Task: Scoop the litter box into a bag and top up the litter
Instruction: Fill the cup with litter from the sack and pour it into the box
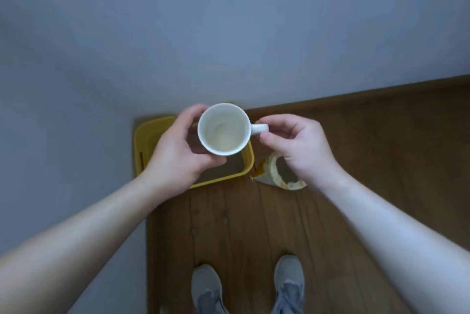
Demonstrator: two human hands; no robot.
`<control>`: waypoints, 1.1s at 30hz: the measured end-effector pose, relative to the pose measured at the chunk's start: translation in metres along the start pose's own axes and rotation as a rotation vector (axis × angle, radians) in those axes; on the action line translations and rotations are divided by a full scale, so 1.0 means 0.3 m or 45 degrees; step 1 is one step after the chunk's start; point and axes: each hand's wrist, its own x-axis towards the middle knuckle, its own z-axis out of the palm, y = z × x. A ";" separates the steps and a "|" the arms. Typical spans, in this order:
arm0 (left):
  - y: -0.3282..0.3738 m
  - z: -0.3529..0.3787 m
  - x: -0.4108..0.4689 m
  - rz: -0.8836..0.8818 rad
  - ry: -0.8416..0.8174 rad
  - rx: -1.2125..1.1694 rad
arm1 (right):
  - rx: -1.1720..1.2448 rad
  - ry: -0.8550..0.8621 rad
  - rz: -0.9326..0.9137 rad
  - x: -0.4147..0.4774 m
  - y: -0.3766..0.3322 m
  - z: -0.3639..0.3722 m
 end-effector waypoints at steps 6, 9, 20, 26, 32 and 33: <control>0.568 -0.085 -0.040 0.078 -0.127 -0.034 | 0.031 0.083 -0.031 -0.159 -0.502 -0.219; 0.793 -0.111 -0.073 0.087 -0.153 -0.108 | 0.042 0.117 -0.043 -0.234 -0.718 -0.308; 1.353 -0.105 -0.363 0.101 -0.203 -0.292 | 0.065 0.255 -0.035 -0.619 -1.184 -0.532; 1.558 -0.064 -0.479 0.216 -0.494 -0.272 | 0.118 0.530 -0.070 -0.914 -1.289 -0.613; 1.696 0.068 -0.617 0.418 -0.903 -0.150 | 0.166 0.997 -0.086 -1.302 -1.296 -0.644; 1.717 0.093 -0.655 0.454 -0.982 -0.135 | 0.172 1.073 -0.087 -1.375 -1.289 -0.642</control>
